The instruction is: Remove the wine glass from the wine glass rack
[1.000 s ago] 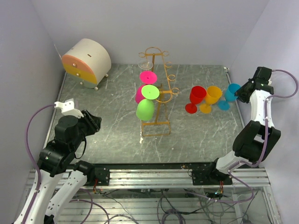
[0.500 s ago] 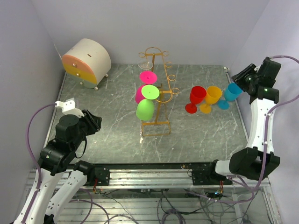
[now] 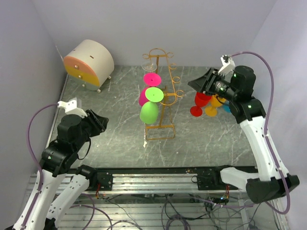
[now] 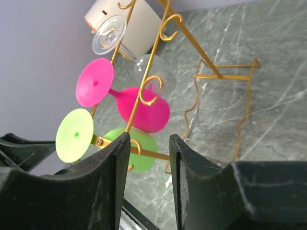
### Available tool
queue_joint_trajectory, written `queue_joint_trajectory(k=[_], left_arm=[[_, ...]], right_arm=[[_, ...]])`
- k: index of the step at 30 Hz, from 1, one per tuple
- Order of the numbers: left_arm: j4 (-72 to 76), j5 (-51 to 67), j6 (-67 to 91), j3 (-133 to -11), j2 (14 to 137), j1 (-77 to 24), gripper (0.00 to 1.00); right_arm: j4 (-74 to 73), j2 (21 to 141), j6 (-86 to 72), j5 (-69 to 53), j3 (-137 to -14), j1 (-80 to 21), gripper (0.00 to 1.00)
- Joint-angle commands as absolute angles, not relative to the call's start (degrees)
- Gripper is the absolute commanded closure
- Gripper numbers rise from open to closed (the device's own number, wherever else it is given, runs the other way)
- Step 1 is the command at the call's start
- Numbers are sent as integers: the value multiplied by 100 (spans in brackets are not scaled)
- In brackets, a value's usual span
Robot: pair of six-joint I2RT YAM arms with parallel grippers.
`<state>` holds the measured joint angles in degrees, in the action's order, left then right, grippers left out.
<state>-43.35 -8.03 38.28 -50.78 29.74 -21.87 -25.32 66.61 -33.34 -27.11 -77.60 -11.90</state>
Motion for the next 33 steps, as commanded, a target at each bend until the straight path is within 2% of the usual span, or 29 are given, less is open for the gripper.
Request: queue_joint_trajectory(k=[1,8,17,24,33], left_arm=[[-3614,-210,4355,-5779,3455,-2206,49],[-2658,702,4839,-6565,4674,-2206,45],[-1108,2365,5773,-6588,5857,-2206,45],[-708,2794,6099,-6733,6209,-2206,47],[-1022,3395,6070,-7000,6487,-2215,50]], right_arm=[[-2923,6047,-2956,-2188,-7565,-1205,61],[-3161,5793,-2732,-2502,-7289,-1211,62],[-3056,5336,-2752,-2611,-6913,-1212,62],[-2884,5339,-2749,-2788,-6793,-1213,62],[-2815,5346,-2691,-2707,-6737,-1206,62]])
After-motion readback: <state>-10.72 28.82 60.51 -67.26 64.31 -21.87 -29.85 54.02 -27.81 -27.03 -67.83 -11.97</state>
